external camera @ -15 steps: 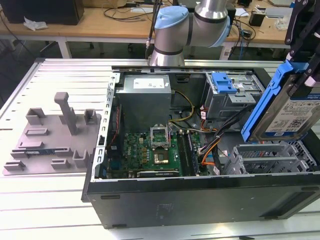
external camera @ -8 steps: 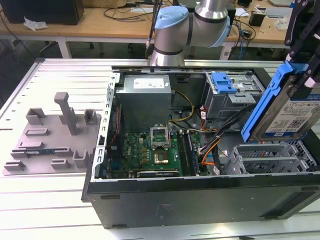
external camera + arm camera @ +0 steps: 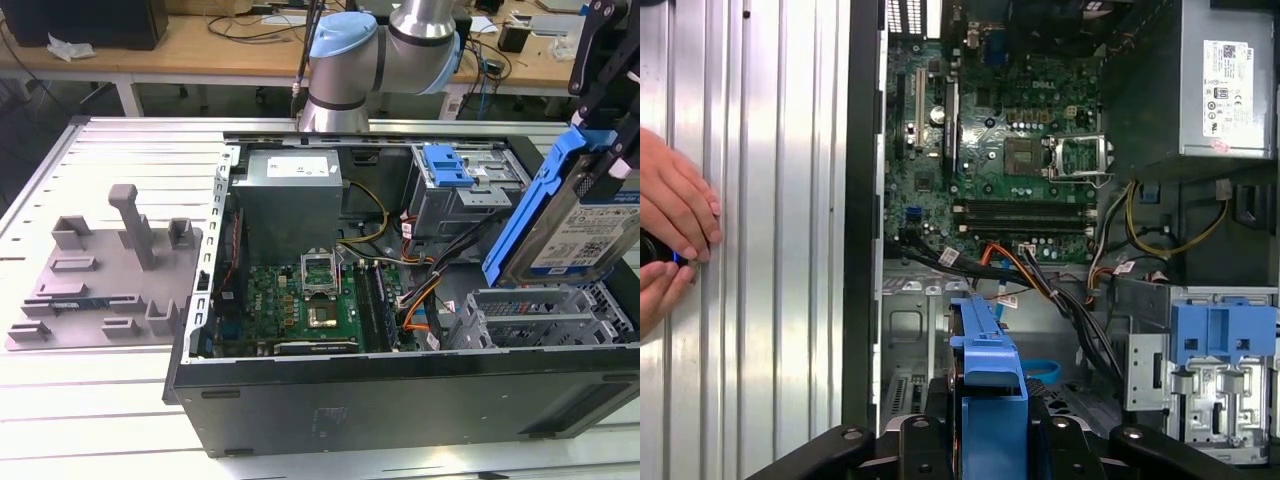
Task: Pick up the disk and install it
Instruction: 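Insert the disk into the insertion slot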
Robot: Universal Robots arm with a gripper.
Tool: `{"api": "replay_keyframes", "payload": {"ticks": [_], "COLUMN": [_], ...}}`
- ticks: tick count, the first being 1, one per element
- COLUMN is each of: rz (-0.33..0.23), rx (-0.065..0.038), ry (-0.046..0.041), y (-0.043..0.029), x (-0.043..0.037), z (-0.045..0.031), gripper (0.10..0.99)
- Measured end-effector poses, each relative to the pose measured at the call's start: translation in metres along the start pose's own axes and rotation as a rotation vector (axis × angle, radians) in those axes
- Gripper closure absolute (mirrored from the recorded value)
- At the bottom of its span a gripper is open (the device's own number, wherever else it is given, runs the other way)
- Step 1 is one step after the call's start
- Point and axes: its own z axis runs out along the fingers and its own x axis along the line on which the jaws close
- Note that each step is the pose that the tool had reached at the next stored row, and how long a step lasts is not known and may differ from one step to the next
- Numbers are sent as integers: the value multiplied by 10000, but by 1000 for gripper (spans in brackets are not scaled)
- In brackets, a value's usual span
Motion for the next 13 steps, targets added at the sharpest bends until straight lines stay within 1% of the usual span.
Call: {"api": "replay_keyframes", "payload": {"ticks": [13], "rz": [-42], "rx": [-2], "ry": [3], "y": [-12], "x": [50], "z": [52], "gripper": [718]}}
